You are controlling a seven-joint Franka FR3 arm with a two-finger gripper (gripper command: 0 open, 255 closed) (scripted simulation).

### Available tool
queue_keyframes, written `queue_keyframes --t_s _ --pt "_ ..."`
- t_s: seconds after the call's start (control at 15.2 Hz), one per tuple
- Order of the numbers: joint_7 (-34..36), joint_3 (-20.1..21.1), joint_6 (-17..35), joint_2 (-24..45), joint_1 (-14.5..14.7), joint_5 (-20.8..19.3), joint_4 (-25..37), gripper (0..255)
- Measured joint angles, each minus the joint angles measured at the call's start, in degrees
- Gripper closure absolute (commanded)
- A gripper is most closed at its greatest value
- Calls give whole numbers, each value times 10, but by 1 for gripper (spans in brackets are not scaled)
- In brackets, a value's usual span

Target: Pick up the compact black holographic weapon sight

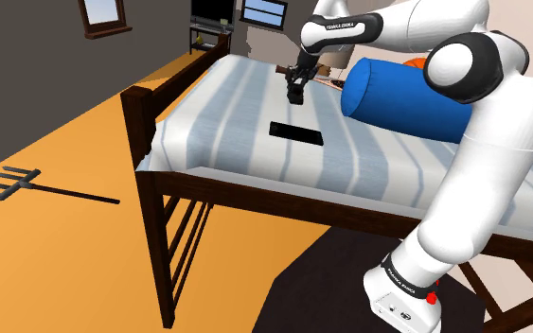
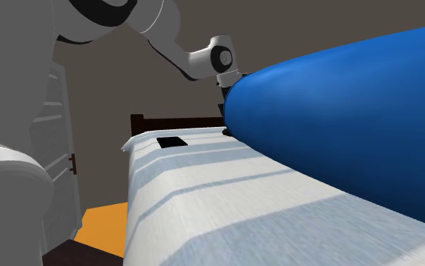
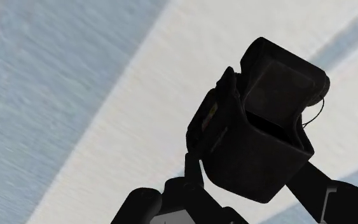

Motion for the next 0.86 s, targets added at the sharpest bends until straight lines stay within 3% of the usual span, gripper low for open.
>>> queue_keyframes --t_s 0.86 --pt "-6 0 -97 2 -2 3 98 255"
